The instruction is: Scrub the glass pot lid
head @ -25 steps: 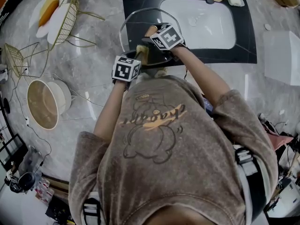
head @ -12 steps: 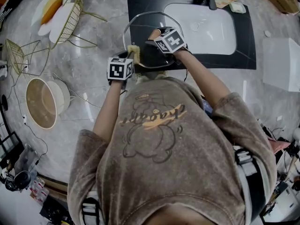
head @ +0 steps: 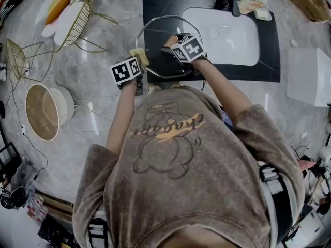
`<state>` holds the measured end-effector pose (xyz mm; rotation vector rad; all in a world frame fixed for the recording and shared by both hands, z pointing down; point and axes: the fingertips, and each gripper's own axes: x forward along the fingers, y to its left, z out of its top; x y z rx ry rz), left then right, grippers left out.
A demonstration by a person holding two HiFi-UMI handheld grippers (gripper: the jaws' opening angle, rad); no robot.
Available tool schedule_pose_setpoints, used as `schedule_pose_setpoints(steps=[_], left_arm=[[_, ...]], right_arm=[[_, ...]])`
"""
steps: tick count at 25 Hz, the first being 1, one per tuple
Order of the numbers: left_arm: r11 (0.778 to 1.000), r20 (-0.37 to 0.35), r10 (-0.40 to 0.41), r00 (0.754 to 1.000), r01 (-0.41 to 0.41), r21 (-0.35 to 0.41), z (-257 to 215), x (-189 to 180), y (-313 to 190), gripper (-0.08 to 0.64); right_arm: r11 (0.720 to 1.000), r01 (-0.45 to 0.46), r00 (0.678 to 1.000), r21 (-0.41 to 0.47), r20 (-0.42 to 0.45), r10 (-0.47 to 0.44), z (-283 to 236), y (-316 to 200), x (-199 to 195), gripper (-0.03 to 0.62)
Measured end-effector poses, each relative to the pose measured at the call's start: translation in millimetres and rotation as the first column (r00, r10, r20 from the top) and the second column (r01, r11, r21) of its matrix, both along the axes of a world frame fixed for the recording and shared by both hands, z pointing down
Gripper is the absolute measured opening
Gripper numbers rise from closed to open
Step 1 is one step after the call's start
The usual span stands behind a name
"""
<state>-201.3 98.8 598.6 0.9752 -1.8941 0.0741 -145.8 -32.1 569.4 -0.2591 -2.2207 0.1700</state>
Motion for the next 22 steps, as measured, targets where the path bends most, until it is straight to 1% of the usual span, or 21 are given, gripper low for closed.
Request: schedule_pose_setpoints(steps=[1, 3, 8, 14, 22], left_arm=[[1.0, -0.011, -0.024, 1.0, 0.024, 0.004, 0.0, -3.9, -0.2, 0.055], [0.999, -0.018, -0.047, 0.999, 0.047, 0.002, 0.0, -10.0, -2.1, 0.055], [0.998, -0.007, -0.055, 0.998, 0.055, -0.013, -1.7, -24.4, -9.8, 0.055], [0.999, 0.002, -0.042, 0.999, 0.042, -0.023, -2.2, -39.1, -24.7, 0.055], [0.999, 0.029, 0.007, 1.0, -0.006, -0.046, -3.6, -65.1, -51.3, 0.055]], right_arm=[[1.0, 0.0, 1.0, 0.001, -0.001, 0.0, -0.1, -0.1, 0.1, 0.361], [1.0, 0.001, 1.0, 0.0, 0.0, -0.001, -0.7, 0.3, 0.3, 0.362], [1.0, 0.008, 1.0, 0.003, -0.001, -0.008, -2.8, 2.0, -1.3, 0.362], [1.0, 0.006, 1.0, 0.006, -0.007, -0.006, -1.2, 0.5, -0.5, 0.361], [1.0, -0.001, 1.0, 0.006, -0.009, 0.001, -0.5, 0.2, -1.3, 0.362]])
